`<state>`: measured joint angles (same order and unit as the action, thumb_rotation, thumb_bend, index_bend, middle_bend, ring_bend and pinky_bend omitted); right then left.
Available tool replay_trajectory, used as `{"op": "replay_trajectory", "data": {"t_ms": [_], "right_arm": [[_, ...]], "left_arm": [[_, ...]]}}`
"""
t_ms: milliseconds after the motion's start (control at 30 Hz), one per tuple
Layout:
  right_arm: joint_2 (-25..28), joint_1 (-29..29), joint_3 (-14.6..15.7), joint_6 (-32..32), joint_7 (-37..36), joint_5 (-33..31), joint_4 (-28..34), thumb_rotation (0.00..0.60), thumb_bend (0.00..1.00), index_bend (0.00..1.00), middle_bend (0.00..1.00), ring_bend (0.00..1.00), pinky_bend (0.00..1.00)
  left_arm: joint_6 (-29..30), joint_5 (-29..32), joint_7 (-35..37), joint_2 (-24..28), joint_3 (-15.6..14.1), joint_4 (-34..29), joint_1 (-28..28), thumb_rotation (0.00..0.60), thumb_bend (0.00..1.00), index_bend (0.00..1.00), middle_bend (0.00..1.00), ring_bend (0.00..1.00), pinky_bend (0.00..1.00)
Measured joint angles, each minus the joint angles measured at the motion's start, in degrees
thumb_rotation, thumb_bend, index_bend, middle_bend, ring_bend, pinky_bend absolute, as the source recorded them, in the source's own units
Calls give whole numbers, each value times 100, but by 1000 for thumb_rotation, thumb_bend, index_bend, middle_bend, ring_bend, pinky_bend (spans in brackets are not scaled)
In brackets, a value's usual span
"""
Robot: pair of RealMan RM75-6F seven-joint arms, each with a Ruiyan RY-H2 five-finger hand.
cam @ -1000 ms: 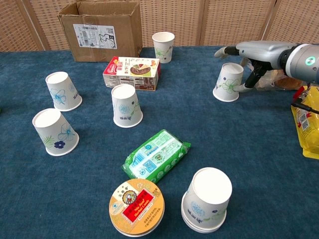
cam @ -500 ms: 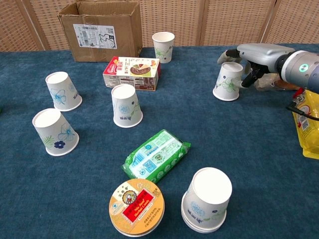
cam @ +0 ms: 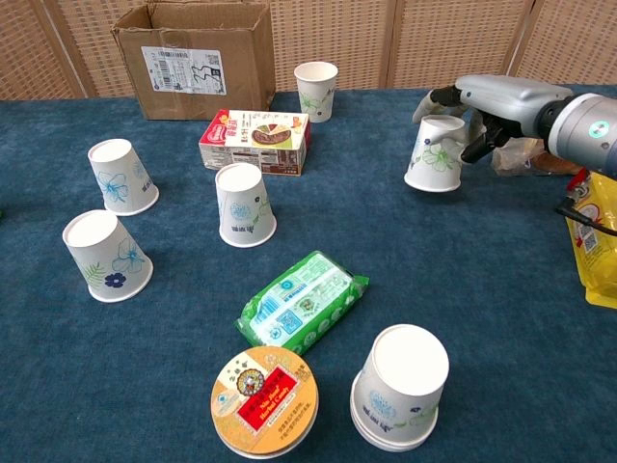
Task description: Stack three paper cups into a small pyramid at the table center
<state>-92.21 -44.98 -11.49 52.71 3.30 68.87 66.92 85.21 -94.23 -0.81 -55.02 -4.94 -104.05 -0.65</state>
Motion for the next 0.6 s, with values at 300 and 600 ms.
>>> {"op": "replay_trajectory", "data": {"t_ms": [300, 600], "right_arm": [[111, 251, 349, 714, -349, 1019, 623, 600, 589, 297, 348, 308, 440], [-213, 170, 509, 866, -213, 1561, 653, 600, 583, 299, 349, 309, 446]], "left_arm": [[-47, -47, -75, -37, -36, -9, -13, 600, 371, 0, 0, 0, 0], [-33, -77, -95, -42, -57, -14, -4, 600, 371, 0, 0, 0, 0]]}}
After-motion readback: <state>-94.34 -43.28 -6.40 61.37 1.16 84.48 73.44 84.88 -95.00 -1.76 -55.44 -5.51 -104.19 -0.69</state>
